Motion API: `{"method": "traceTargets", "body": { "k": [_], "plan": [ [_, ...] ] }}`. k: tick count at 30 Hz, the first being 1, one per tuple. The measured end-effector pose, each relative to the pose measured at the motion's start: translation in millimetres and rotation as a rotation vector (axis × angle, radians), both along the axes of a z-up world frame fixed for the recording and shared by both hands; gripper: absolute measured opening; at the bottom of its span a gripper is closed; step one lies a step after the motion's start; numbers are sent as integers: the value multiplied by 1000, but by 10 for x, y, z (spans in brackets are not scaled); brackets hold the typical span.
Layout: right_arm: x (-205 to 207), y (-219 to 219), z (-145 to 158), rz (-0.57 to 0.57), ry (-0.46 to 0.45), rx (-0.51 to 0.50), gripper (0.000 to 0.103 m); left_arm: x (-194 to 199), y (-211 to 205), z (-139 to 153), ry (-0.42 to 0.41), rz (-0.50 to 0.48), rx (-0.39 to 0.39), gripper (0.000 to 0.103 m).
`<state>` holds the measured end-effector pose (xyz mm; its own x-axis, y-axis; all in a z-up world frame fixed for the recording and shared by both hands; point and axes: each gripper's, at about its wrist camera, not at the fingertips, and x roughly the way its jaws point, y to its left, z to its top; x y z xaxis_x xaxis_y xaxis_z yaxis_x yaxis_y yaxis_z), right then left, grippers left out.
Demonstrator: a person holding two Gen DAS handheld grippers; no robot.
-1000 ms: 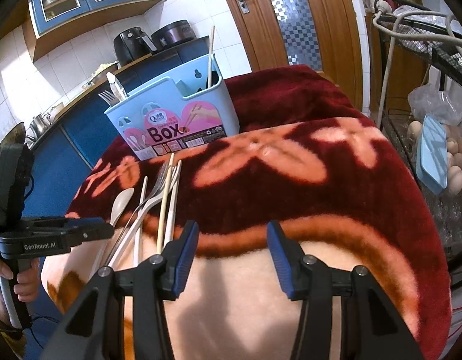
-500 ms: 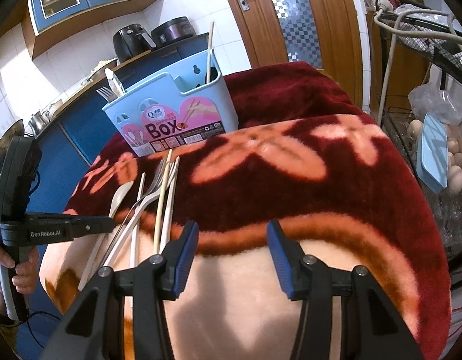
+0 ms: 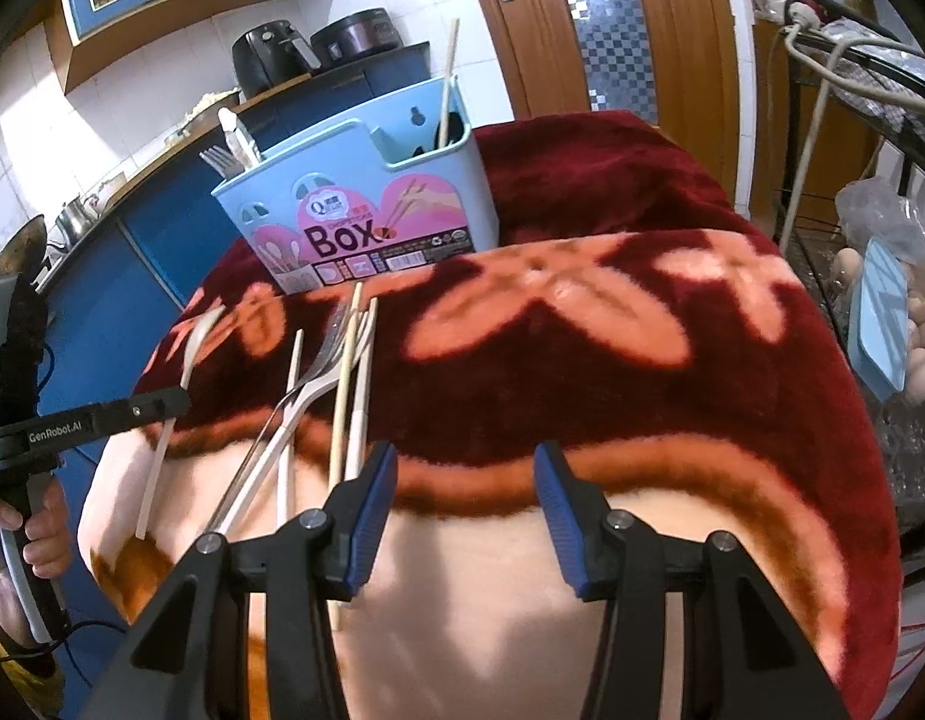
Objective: Organize utensils
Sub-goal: 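Lift the white spoon with the left tool while the right tool grasps a wooden chopstick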
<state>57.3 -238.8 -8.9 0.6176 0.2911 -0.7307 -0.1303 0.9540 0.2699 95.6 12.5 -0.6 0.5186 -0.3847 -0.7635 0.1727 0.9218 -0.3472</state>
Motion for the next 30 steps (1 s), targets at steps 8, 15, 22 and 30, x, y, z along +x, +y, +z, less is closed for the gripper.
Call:
{"method": "traceTargets", "body": {
  "k": [8, 15, 22, 30],
  "plan": [
    [31, 249, 53, 71, 8, -38, 44, -30, 159, 33, -62, 46, -17, 5],
    [135, 545, 86, 149, 8, -90, 25, -60, 232, 81, -106, 49, -58, 5],
    [281, 728, 37, 201, 23, -143, 13, -87, 252, 144, -142, 43, -76, 5],
    [362, 838, 49, 234, 51, -214, 12, -90, 285, 210, -167, 44, -86, 5]
  ]
}}
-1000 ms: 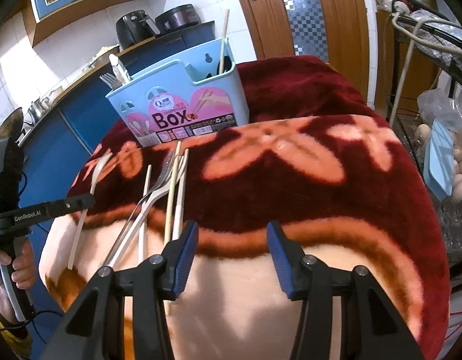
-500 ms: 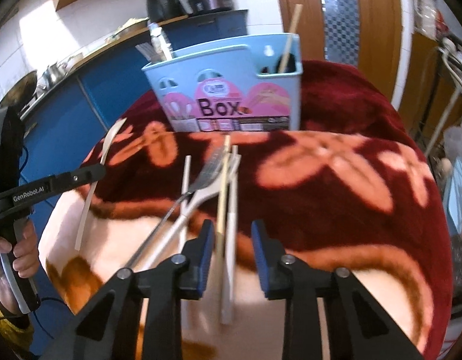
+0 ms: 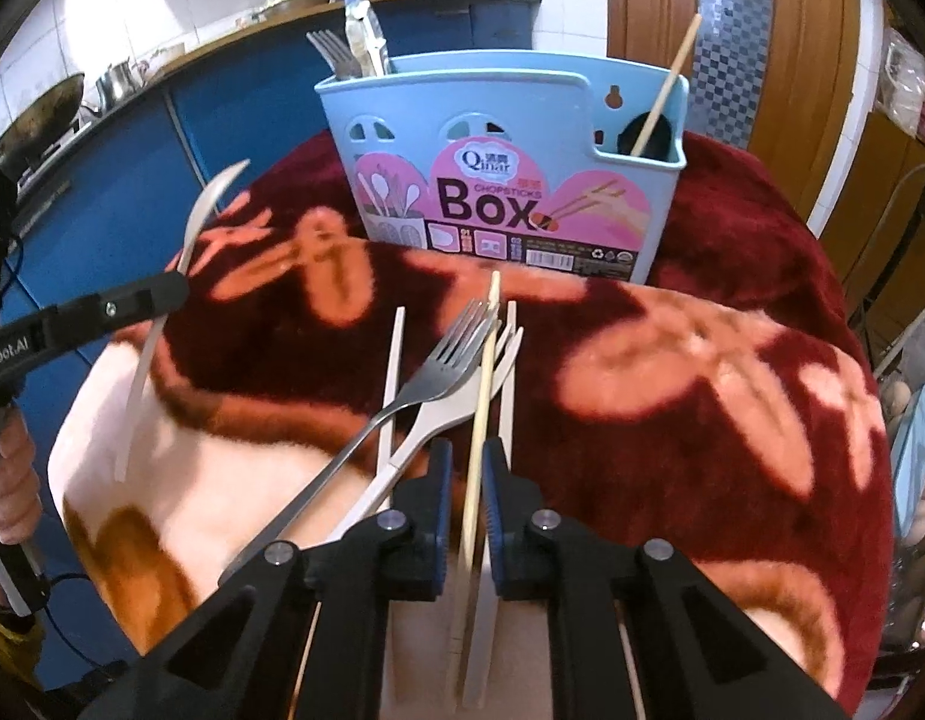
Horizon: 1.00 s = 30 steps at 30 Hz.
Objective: Organize utensils
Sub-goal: 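Lift the white spoon with the left tool while the right tool grasps a wooden chopstick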
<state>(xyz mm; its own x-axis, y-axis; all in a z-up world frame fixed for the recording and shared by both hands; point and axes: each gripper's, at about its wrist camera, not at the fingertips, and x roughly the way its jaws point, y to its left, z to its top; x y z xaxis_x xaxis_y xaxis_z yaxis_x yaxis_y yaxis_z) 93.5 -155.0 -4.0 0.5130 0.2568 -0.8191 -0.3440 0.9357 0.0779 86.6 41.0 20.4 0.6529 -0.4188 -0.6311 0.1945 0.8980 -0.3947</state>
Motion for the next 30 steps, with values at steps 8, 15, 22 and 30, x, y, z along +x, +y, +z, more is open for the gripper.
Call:
{"method": "traceTargets", "body": {
  "k": [8, 15, 22, 30],
  "plan": [
    [47, 3, -68, 34, 109, -28, 12, -14, -27, 60, -18, -9, 6, 5],
    [287, 70, -77, 62, 176, -45, 12, -21, -81, 129, -47, -25, 18, 5],
    [315, 6, -72, 71, 195, -21, 6, -30, -118, 217, -88, -35, 10, 5],
    [55, -366, 157, 13, 73, 225, 6, -17, -175, 296, -135, -36, -4, 5]
  ]
}}
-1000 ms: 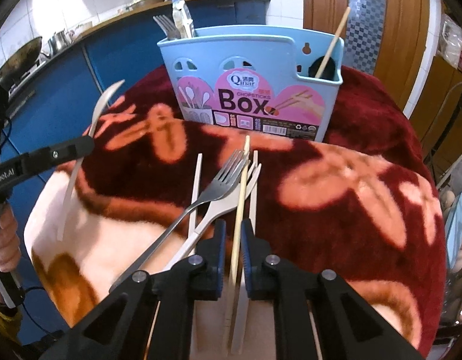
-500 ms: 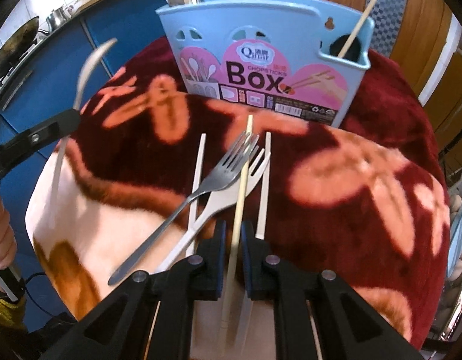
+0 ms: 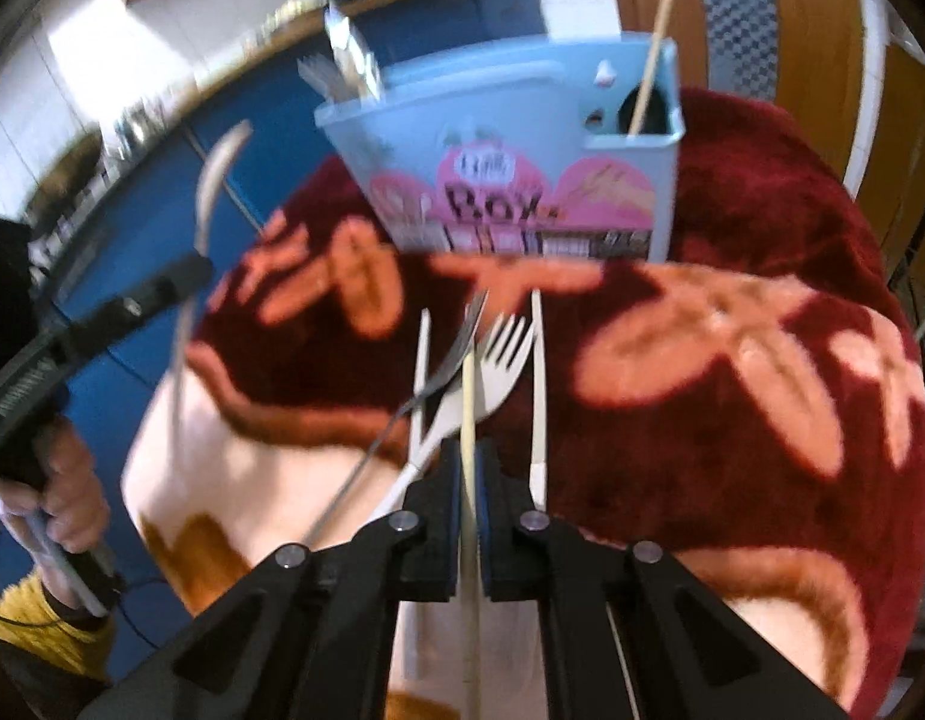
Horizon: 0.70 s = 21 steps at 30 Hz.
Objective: Organize utensils
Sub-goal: 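Lift the white spoon with the left tool while the right tool grasps a wooden chopstick, then carry the white spoon over the holder while the right tool carries the chopstick there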
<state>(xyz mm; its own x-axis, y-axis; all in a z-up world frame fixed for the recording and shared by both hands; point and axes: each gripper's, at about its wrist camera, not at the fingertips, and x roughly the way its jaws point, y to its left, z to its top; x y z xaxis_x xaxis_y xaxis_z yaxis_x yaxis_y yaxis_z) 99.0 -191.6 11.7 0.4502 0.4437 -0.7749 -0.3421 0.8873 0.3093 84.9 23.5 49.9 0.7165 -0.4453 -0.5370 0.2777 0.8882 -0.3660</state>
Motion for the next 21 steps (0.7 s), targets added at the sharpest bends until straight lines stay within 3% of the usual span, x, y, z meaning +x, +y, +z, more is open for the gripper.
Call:
{"method": "traceTargets", "body": {
  "k": [7, 17, 21],
  "plan": [
    [-173, -191, 241, -60, -158, 155, 6, 52, -33, 70, -36, 8, -39, 5],
    [-207, -203, 509, -116, -360, 224, 6, 146, -84, 208, -86, 37, -51, 5],
    [-167, -254, 561, -129, -396, 251, 6, 258, -98, 277, -106, 59, -55, 5]
  ]
}}
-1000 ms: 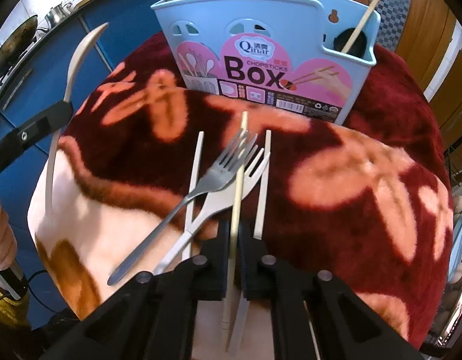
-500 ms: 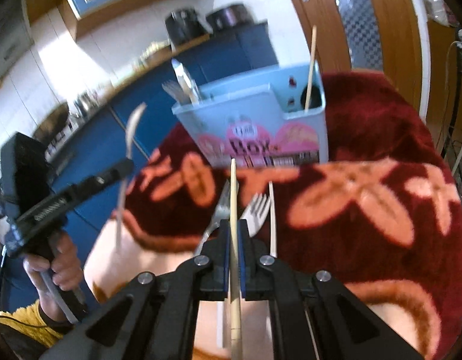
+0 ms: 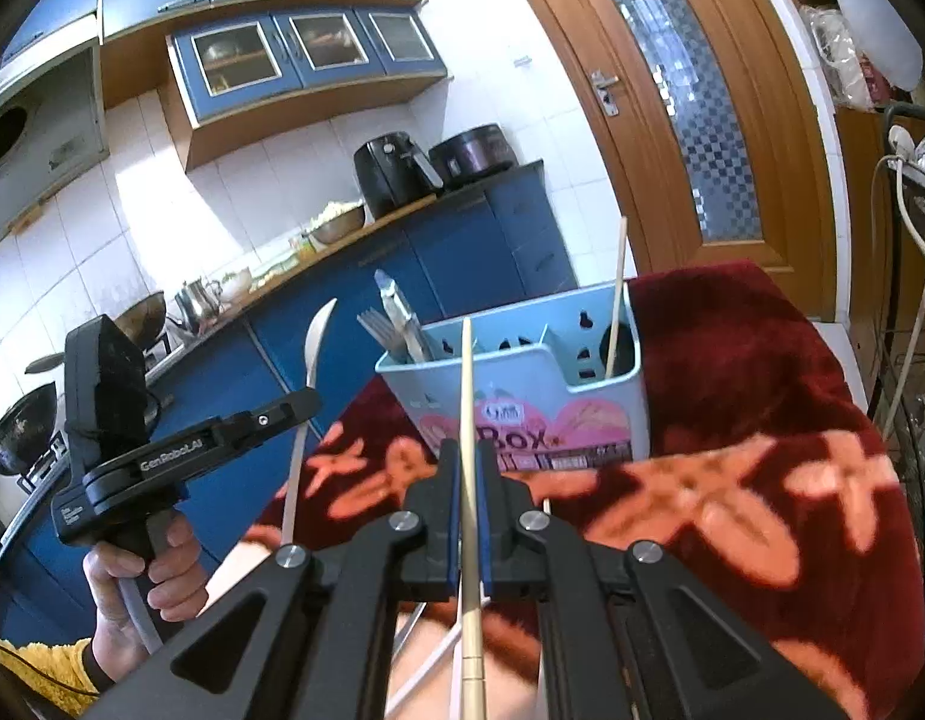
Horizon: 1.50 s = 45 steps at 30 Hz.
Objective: Organize utensils
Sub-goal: 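Carry the white spoon over the holder while the right tool carries the chopstick there, then lower the white spoon into the holder while the right tool lowers the chopstick in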
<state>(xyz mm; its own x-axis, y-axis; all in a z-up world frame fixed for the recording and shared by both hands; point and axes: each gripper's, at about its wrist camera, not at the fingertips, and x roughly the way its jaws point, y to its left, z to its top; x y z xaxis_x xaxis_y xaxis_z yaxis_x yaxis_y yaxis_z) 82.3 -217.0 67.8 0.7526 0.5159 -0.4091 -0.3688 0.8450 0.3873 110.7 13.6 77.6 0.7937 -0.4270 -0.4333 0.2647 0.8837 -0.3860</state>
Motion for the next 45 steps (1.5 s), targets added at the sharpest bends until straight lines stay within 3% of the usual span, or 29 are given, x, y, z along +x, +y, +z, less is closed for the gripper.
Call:
{"method": "traceTargets", "body": {
  "k": [9, 14, 26, 45],
  "plan": [
    [66, -106, -40, -16, -17, 45, 6, 232, -5, 189, -103, 82, 20, 5],
    [110, -139, -93, -19, -9, 70, 6, 402, -55, 301, -192, 169, 68, 5],
    [177, -211, -143, -21, -16, 81, 6, 777, -331, 375, -355, 215, 132, 5],
    [346, -323, -306, -37, 23, 122, 6, 894, -482, -132, -367, 260, 206, 5]
  ]
}}
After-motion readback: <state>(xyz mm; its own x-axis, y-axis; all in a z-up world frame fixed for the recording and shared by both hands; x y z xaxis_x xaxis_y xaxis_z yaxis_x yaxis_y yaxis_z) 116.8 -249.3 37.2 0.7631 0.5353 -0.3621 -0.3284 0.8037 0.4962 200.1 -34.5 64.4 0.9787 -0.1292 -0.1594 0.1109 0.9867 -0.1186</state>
